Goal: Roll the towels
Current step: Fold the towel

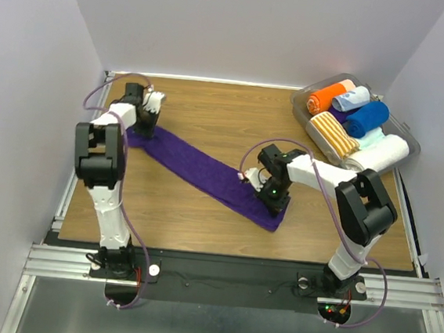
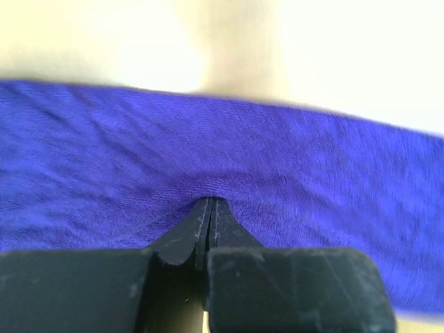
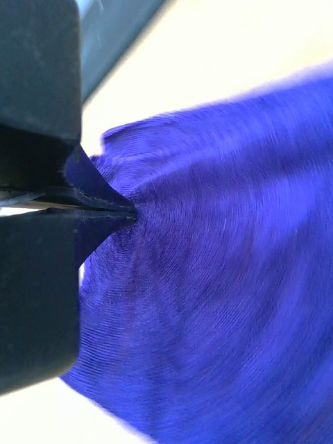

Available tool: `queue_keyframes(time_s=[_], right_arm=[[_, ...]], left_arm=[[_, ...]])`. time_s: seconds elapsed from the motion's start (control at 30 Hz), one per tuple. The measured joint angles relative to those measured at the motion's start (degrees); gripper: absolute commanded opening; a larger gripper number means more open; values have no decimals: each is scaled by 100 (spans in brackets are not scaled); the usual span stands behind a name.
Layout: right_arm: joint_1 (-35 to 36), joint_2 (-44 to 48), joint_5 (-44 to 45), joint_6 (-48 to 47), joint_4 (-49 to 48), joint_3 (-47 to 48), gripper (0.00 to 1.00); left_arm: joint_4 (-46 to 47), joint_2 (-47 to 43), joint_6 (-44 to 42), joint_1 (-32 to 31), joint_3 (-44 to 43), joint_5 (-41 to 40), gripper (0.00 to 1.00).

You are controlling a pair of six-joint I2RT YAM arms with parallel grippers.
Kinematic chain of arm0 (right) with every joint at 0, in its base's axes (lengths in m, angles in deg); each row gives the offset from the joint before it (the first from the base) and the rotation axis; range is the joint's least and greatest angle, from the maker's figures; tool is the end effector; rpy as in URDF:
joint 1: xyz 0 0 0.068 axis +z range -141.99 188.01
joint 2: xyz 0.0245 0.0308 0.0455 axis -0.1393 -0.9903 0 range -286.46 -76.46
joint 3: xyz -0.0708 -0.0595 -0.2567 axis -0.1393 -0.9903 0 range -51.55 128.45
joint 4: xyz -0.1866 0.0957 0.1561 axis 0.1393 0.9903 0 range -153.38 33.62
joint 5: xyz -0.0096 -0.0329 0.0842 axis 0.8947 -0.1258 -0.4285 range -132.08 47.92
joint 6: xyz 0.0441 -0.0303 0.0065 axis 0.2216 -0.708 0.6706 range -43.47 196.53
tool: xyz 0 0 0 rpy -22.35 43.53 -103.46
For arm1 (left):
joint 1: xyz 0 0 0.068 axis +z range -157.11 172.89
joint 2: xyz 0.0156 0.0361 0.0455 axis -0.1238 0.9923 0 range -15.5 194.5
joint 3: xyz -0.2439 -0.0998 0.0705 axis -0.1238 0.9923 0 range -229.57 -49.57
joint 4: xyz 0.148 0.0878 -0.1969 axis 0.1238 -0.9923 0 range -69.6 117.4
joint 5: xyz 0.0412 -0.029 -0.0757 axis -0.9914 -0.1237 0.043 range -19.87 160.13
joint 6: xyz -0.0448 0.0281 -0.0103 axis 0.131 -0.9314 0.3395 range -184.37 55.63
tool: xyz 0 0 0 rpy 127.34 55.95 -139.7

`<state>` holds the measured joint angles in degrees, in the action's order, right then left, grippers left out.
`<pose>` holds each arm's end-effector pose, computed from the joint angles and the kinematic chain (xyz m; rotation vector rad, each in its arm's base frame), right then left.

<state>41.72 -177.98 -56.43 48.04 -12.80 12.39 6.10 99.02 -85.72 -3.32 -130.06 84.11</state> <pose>0.2505 0.1777 0.1619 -1.6049 2.6482 0.3915 0.4275 0.0197 0.1771 0.4757 2.4540 -0.1292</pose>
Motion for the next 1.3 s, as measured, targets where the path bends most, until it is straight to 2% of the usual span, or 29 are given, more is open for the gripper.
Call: queue_keyframes(time_s=[0.07,0.1,0.23,0.3,0.37,0.5,0.7,0.87,1.1,1.3], right_arm=[[177,-59,-291,74,94,15,0],[380,-120,-492,133,155,42,1],[1139,-463,-1176,420,144,404,1],[1412,-616,-1554,601,122,699,2],[1563,-660,-1832,748,76,1001,2],[1519,-332,-1967,909,-81,1250,3],[1298,590,-1528,1021,-337,763,2],[1176,428,-874,1032,-538,275,1],[1163,-50,-542,1034,-837,-13,1],[1161,-291,-1189,1318,-918,94,1]], left_arm=[[109,608,20,-212,-868,-13,11],[181,883,22,-343,-1222,-17,19],[129,2199,24,-866,-3285,160,32],[122,2590,31,-1106,-3919,216,38],[37,2706,55,-1303,-4197,323,40],[-72,2568,120,-1545,-4179,466,40],[-59,1381,160,-1451,-2986,485,38],[11,748,365,-1355,-2417,490,33],[87,800,643,-1423,-1727,555,26],[170,1392,715,-1596,-1969,636,23]])
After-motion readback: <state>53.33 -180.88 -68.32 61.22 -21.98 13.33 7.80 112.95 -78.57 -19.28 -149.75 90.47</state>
